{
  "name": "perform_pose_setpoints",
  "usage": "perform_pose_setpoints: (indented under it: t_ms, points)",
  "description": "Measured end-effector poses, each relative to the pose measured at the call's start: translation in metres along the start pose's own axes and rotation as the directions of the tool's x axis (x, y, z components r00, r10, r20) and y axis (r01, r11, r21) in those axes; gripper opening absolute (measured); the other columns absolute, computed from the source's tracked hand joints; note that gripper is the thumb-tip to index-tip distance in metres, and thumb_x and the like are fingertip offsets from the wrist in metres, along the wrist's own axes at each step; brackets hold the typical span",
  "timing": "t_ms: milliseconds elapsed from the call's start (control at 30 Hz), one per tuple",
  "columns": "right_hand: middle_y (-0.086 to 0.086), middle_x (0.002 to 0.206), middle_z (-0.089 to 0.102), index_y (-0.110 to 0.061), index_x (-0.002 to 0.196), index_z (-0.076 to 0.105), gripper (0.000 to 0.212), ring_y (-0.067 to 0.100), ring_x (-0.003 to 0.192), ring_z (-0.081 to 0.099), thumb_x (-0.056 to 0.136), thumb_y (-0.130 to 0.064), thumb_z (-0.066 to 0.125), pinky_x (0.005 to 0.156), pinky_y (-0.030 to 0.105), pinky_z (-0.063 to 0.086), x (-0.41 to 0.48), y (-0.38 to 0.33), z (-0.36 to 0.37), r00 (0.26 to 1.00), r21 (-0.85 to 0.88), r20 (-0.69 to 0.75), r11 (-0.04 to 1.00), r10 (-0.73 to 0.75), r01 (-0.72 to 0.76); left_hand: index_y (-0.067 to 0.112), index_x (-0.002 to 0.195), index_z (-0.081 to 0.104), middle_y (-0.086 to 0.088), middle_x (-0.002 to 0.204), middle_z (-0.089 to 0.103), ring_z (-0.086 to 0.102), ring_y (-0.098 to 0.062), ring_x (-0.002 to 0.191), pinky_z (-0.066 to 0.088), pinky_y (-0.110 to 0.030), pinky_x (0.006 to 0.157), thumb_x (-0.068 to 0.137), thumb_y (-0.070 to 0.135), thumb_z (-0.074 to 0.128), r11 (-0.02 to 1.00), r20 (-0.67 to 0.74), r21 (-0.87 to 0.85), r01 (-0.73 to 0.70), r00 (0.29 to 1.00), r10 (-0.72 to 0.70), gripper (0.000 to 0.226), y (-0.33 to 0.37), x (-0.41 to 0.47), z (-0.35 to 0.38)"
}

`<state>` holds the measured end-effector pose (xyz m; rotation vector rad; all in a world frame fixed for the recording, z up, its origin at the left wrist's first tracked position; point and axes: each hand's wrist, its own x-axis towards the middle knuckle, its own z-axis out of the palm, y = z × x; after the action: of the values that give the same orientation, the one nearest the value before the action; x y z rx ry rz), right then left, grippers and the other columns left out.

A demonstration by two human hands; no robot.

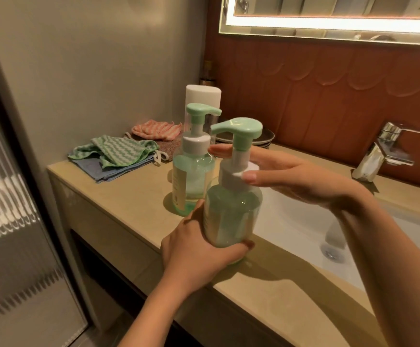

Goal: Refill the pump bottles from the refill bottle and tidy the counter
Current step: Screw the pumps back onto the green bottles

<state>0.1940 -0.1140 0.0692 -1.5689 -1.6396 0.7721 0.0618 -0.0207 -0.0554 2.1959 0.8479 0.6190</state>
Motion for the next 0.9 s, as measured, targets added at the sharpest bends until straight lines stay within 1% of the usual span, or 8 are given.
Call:
perform_pose_setpoints:
  t_ms: [133, 267, 400, 500, 600, 667, 767, 900]
  points:
    - [-0.023, 0.114, 0.065, -0.027, 0.111, 0.061, 0.036, -0.003, 0.115, 0.054, 0.076, -0.021, 0.069, 0.094, 0.011, 0.042, 0.003, -0.004, 0.002, 0.989, -0.029, -0.132, 0.998, -0.065, 0.062, 0.031, 0.121, 0.047, 0.011, 0.114, 0.058, 0.054, -0.015, 0.108, 0.042, -0.037, 0.095, 0.033, 0.085, 0.049, 1.0, 0.012, -0.015, -0.002, 1.0, 0.002, 0.103, -0.001, -0.002, 0.001]
    - [-0.034, 0.094, 0.062, -0.045, 0.098, 0.05, 0.057, -0.006, 0.098, 0.058, 0.052, -0.049, 0.083, 0.086, 0.018, 0.049, 0.013, 0.001, 0.013, 0.943, -0.178, -0.324, 0.984, -0.072, 0.014, 0.043, 0.13, 0.037, 0.015, 0.12, 0.057, 0.052, -0.013, 0.113, 0.041, -0.037, 0.096, 0.032, 0.084, 0.048, 0.997, 0.004, -0.075, -0.02, 1.0, 0.021, 0.107, -0.001, -0.002, 0.001]
    - [-0.031, 0.079, 0.058, -0.042, 0.086, 0.047, 0.04, -0.013, 0.081, 0.055, 0.066, -0.042, 0.082, 0.067, 0.012, 0.048, 0.02, 0.001, 0.031, 0.886, -0.242, -0.447, 0.97, -0.124, 0.013, 0.047, 0.129, 0.035, 0.018, 0.118, 0.056, 0.052, -0.012, 0.112, 0.041, -0.034, 0.096, 0.031, 0.082, 0.049, 0.995, 0.002, -0.096, -0.024, 1.0, 0.024, 0.105, 0.0, -0.003, 0.0]
    - [-0.027, 0.094, 0.059, -0.036, 0.098, 0.054, 0.032, -0.012, 0.09, 0.056, 0.073, -0.04, 0.074, 0.073, 0.008, 0.047, 0.016, -0.005, 0.03, 0.927, -0.186, -0.351, 0.98, -0.132, 0.069, 0.05, 0.127, 0.031, 0.019, 0.122, 0.055, 0.052, -0.013, 0.115, 0.041, -0.033, 0.095, 0.034, 0.085, 0.05, 0.996, 0.016, -0.083, -0.047, 0.999, 0.048, 0.102, 0.001, -0.003, -0.002]
    - [-0.016, 0.133, 0.05, -0.028, 0.129, 0.045, 0.051, -0.006, 0.118, 0.048, 0.079, -0.03, 0.056, 0.093, 0.014, 0.044, 0.008, -0.003, 0.018, 0.988, -0.04, -0.145, 0.998, -0.055, 0.05, 0.049, 0.127, 0.029, 0.018, 0.121, 0.057, 0.054, -0.013, 0.112, 0.043, -0.031, 0.09, 0.033, 0.089, 0.045, 0.997, 0.019, -0.04, -0.072, 0.997, 0.072, 0.103, 0.001, -0.002, -0.001]
    - [-0.009, 0.144, 0.043, -0.024, 0.137, 0.038, 0.059, 0.002, 0.13, 0.042, 0.08, -0.023, 0.051, 0.105, 0.023, 0.038, 0.003, 0.0, 0.009, 0.999, 0.072, -0.044, 0.997, -0.024, 0.027, 0.046, 0.131, 0.029, 0.016, 0.123, 0.056, 0.053, -0.014, 0.113, 0.042, -0.034, 0.093, 0.032, 0.086, 0.046, 0.998, 0.014, -0.036, -0.054, 0.998, 0.054, 0.109, 0.0, -0.002, -0.001]
    - [-0.011, 0.142, 0.046, -0.026, 0.135, 0.041, 0.055, 0.002, 0.129, 0.044, 0.082, -0.019, 0.053, 0.102, 0.02, 0.04, -0.001, 0.0, 0.001, 1.0, 0.056, -0.001, 0.998, 0.017, -0.017, 0.044, 0.131, 0.031, 0.015, 0.12, 0.056, 0.053, -0.013, 0.111, 0.042, -0.037, 0.095, 0.033, 0.083, 0.047, 0.998, 0.008, -0.046, -0.039, 0.999, 0.04, 0.107, 0.0, -0.002, 0.0]
    - [-0.016, 0.116, 0.065, -0.032, 0.11, 0.063, 0.04, -0.001, 0.115, 0.055, 0.072, -0.036, 0.076, 0.102, 0.026, 0.041, 0.003, -0.004, 0.001, 0.979, -0.198, -0.196, 0.98, -0.047, 0.008, 0.044, 0.129, 0.034, 0.017, 0.119, 0.056, 0.053, -0.012, 0.11, 0.042, -0.037, 0.094, 0.034, 0.084, 0.047, 0.997, 0.0, -0.063, -0.052, 0.999, 0.052, 0.103, -0.001, -0.003, 0.0]
